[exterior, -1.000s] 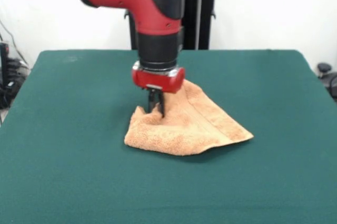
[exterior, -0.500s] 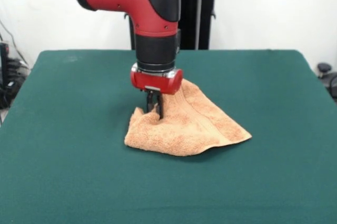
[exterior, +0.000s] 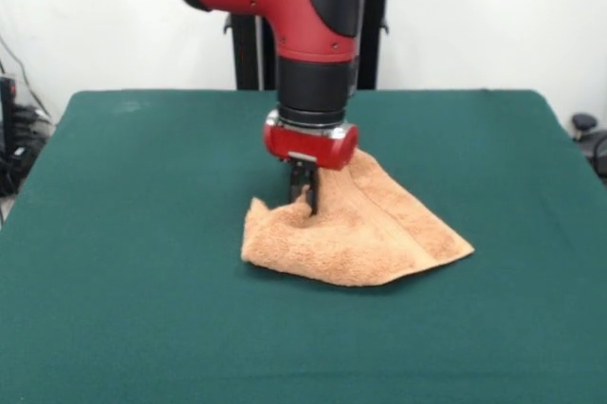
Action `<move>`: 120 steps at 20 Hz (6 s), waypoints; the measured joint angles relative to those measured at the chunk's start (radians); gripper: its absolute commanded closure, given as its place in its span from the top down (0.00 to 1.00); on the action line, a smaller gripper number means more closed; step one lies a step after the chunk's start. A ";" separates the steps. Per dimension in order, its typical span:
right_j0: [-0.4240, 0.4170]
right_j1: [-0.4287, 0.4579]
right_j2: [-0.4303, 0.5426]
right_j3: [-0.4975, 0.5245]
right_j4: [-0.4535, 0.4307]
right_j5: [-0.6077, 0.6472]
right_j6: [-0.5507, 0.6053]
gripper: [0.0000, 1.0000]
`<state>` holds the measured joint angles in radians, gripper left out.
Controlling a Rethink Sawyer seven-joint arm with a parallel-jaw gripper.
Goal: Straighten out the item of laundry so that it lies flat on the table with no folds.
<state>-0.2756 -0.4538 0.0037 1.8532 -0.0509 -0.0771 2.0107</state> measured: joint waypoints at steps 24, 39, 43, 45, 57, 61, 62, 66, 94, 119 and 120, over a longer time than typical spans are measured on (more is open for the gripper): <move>0.245 -0.109 -0.025 0.283 0.289 0.019 0.170 0.00; 0.263 -0.308 -0.040 0.425 0.325 0.216 0.173 0.00; 0.251 -0.355 -0.058 0.416 0.306 0.288 0.173 0.00; 0.249 -0.359 -0.067 0.406 0.300 0.302 0.173 0.00; 0.139 -0.211 -0.077 0.205 0.104 0.304 0.173 0.00; 0.059 -0.147 -0.077 0.133 -0.004 0.304 0.173 0.00; 0.053 -0.139 -0.078 0.124 -0.019 0.304 0.173 0.00; 0.051 -0.113 -0.084 0.091 -0.059 0.305 0.173 0.00; 0.051 -0.052 -0.038 -0.294 -0.083 0.608 0.173 0.00; 0.082 -0.162 -0.039 -0.222 -0.023 0.631 0.173 0.00; 0.084 -0.179 -0.040 -0.210 -0.020 0.636 0.173 0.00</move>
<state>-0.1916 -0.6323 -0.0359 1.6434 -0.0706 0.5585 2.1839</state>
